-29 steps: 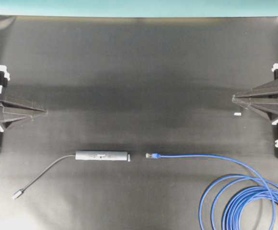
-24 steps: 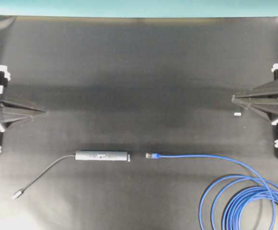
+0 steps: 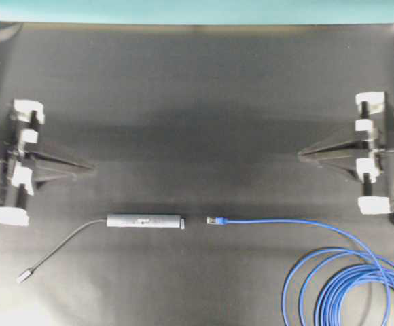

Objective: Insert the LAN cable into the hub.
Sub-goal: 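Move the left gripper toward the grey Anker hub, then grasp the grey Anker hub with the left gripper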

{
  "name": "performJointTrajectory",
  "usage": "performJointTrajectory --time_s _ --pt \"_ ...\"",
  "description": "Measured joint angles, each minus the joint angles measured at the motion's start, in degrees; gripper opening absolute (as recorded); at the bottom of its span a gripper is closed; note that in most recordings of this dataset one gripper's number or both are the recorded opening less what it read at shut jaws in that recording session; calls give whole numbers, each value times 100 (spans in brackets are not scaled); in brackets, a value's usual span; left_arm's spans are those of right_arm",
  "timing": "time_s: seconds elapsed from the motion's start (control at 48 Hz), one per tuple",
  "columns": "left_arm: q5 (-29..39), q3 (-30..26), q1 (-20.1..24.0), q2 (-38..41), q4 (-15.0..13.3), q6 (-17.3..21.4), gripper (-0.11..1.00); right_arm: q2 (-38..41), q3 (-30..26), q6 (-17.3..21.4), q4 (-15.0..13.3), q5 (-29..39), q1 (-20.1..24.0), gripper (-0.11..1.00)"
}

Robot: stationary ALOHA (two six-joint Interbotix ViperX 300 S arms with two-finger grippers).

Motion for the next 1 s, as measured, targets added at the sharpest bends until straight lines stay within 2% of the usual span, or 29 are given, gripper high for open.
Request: performJointTrajectory --time_s 0.083,0.146,0.292,0.354,0.396,0.584,0.667,0.875,1.0 --pt "-141 -26 -35 220 -9 0 2 123 -18 149 0 44 9 0" --pt "-299 -35 -62 369 -9 0 11 176 -35 193 9 53 18 0" --pt "-606 44 -141 756 0 -62 53 185 -35 237 9 88 62 3" --pt "-800 167 -167 932 0 -79 71 185 -44 272 9 105 70 10" --pt "-993 281 -149 1046 0 -123 77 185 -44 325 9 123 70 17" --pt "-2232 712 18 1714 0 -281 68 185 -44 624 18 281 79 66" --pt "-2804 861 18 2145 0 -343 68 185 -53 677 9 299 105 80" --pt "-4017 932 -44 3489 0 -765 68 193 -97 694 18 378 141 81" --pt "-4474 791 -237 4351 0 -817 67 211 -97 703 18 457 141 81"
